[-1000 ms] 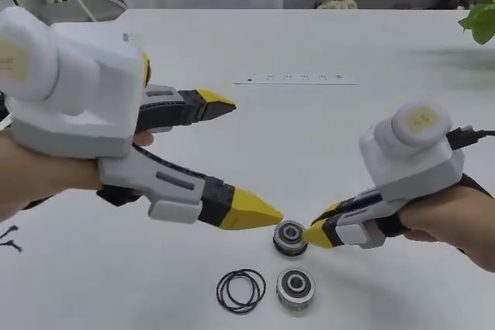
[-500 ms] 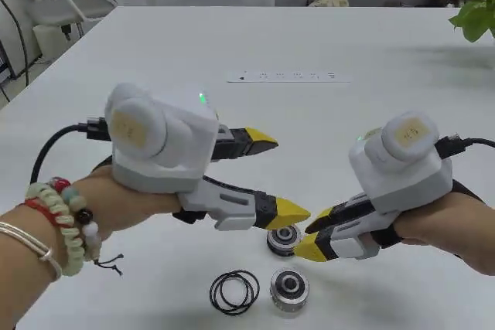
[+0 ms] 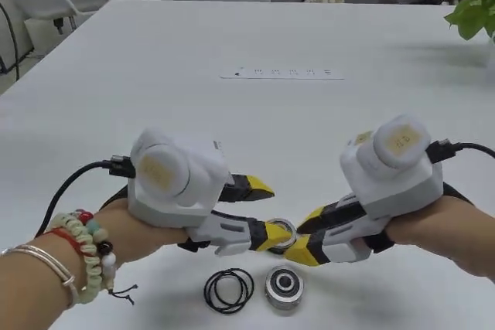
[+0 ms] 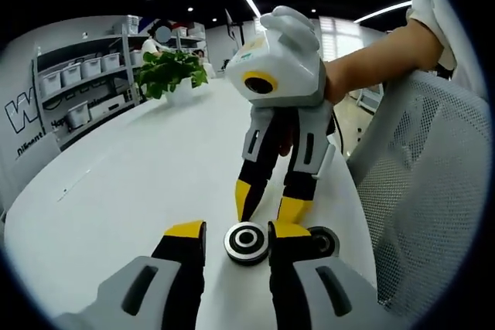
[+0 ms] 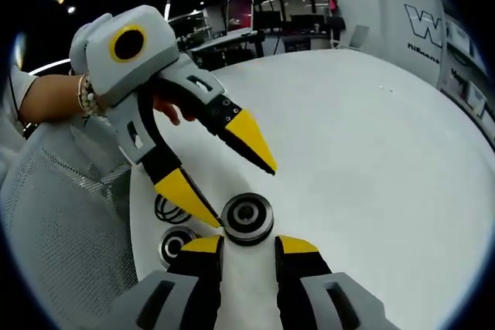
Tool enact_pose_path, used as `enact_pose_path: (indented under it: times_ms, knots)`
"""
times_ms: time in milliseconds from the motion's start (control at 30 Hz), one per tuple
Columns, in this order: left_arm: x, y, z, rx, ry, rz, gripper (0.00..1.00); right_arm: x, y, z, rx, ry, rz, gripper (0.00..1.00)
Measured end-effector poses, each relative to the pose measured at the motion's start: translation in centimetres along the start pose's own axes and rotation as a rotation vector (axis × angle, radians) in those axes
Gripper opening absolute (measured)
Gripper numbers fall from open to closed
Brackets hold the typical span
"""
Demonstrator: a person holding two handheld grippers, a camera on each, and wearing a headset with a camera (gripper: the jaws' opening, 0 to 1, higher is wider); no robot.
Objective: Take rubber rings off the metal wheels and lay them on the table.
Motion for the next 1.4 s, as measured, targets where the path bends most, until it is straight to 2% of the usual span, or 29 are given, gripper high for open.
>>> enact_pose_path:
  times_ms: [167,367,467,533,567,600,700,1067,1100,1133,1167,1400]
  knots:
    - [0.4,0.4,0.3,0.005,-0.020,-0.008,0.19,-0.1,0.0,0.0,-0.001,-0.010,0.008,0.23]
    - [1.2,0.5,0.5,0.013,-0.028,-0.041,0.15,-0.1,0.2,-0.1,-0.006,-0.041,0.008,0.22]
    - [1.2,0.6,0.6,0.012,-0.039,-0.034,0.09,0.0,0.3,-0.1,-0.010,-0.057,0.005,0.22]
    - [1.3,0.6,0.6,0.009,-0.064,-0.028,0.08,0.0,0.3,-0.2,-0.013,-0.064,0.004,0.23]
    - [1.5,0.6,0.6,0.005,-0.107,-0.023,0.08,0.0,0.3,-0.2,-0.016,-0.062,0.005,0.23]
    - [1.5,0.5,0.5,0.005,-0.117,-0.018,0.08,0.0,0.3,-0.3,-0.016,-0.063,0.006,0.24]
    - [1.5,0.4,0.7,0.013,-0.091,-0.016,0.08,0.1,0.4,-0.2,-0.010,-0.104,-0.002,0.20]
    - [1.4,0.3,0.8,0.010,-0.088,-0.017,0.07,-0.1,0.0,-0.3,-0.022,-0.156,-0.008,0.15]
    - [1.4,0.3,0.8,0.011,-0.088,-0.017,0.07,-0.1,0.0,-0.1,-0.012,-0.159,-0.009,0.11]
    - [1.4,0.3,0.8,0.011,-0.087,-0.017,0.07,0.2,-0.1,0.1,-0.005,-0.204,-0.042,0.05]
    - [1.4,0.3,0.8,0.011,-0.087,-0.017,0.07,0.1,0.0,0.0,-0.006,-0.197,-0.032,0.02]
    - [1.4,0.2,0.8,0.011,-0.081,-0.017,0.07,0.1,0.0,0.6,0.013,-0.131,-0.033,0.00]
Point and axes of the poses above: the centre of the closed fingertips' face, and the gripper's own axes: y roughly forward along the fingers, z roughly to its right, x roughly out of its underside, the point moved 6 cm from there along -y, roughly backward along the fingers, and after that the axes turned 8 degrees about z, right-handed, at the moved point
